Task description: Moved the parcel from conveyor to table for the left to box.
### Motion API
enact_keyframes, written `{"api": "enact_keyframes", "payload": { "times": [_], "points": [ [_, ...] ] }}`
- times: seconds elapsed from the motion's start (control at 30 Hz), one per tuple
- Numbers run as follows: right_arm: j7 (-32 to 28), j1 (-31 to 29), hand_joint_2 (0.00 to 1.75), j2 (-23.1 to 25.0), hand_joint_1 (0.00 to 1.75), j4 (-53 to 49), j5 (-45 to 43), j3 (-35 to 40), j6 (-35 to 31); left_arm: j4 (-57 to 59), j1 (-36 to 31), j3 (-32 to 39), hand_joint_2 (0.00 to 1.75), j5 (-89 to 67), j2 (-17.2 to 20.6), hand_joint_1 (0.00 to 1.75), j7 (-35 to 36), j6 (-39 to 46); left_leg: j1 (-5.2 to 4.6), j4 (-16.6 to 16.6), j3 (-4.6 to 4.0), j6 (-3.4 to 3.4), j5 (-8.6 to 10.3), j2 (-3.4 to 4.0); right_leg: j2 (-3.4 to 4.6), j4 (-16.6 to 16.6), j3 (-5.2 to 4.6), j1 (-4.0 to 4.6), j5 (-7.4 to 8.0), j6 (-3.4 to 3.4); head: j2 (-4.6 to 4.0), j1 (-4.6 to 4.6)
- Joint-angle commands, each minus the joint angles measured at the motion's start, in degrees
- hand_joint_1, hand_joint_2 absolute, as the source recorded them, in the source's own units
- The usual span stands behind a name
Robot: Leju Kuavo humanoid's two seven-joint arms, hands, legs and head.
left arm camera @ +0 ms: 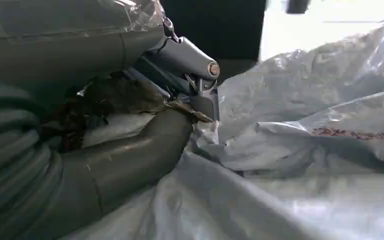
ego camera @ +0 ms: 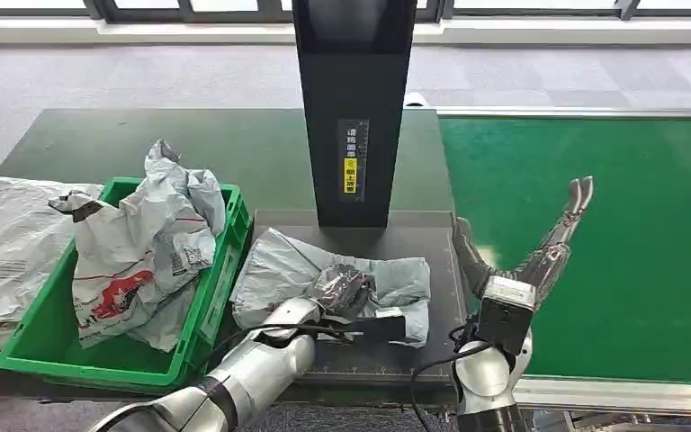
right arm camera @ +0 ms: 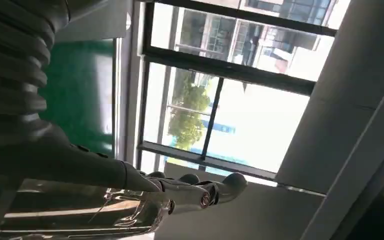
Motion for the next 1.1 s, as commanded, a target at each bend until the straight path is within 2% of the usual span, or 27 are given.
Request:
{"api": "enact_keyframes", "payload": {
  "times": [0.03, 1.1],
  "points": [
    [0.00, -1.23, 1.75, 0.98, 0.00, 1.44, -0.19, -1.42, -0.01, 2.75, -0.68, -3.26, 1.75, -2.31, 2.17, 1.75, 2.55, 4.81, 0.01, -0.06, 0.06, -0.04, 0.00, 0.15, 0.12, -0.05, -0.01, 0.01, 0.04, -0.01, 0.00, 0.00],
    [0.00, -1.23, 1.75, 0.98, 0.00, 1.44, -0.19, -1.42, -0.01, 2.75, -0.68, -3.26, 1.75, -2.31, 2.17, 1.75, 2.55, 4.81, 0.00, -0.10, 0.08, -0.05, 0.00, 0.17, 0.13, -0.09, 0.01, 0.00, 0.05, -0.01, 0.00, 0.02]
  ]
}}
